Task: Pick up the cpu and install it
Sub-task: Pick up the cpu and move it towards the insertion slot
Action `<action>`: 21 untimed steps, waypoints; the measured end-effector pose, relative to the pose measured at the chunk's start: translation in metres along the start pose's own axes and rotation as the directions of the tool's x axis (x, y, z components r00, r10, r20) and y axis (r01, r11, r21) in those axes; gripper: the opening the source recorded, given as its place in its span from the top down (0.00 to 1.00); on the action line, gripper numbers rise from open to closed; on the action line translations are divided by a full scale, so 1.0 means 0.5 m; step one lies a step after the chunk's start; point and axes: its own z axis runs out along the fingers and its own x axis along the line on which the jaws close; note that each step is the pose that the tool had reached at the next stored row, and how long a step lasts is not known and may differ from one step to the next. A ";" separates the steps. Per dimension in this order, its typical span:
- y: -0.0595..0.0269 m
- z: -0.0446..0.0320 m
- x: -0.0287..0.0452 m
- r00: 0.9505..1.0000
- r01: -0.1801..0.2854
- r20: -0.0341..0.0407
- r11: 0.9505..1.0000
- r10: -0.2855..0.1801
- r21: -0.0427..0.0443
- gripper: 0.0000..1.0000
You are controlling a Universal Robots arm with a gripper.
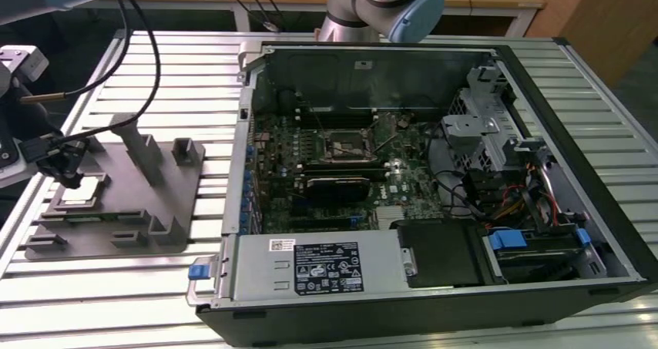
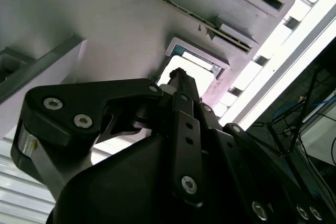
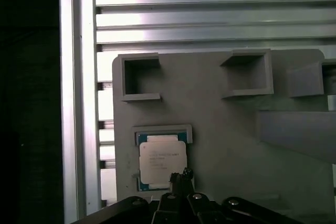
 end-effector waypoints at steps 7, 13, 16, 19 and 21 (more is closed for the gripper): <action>0.008 0.010 0.006 1.000 0.000 -0.001 1.000 0.000 0.000 0.89; 0.011 0.021 0.014 1.000 0.000 -0.001 1.000 0.000 0.001 0.89; 0.011 0.028 0.015 1.000 0.003 -0.001 1.000 -0.003 0.001 0.89; 0.011 0.034 0.015 1.000 0.014 -0.002 1.000 -0.014 0.001 0.89; 0.011 0.036 0.015 1.000 0.019 -0.002 1.000 -0.019 0.001 0.89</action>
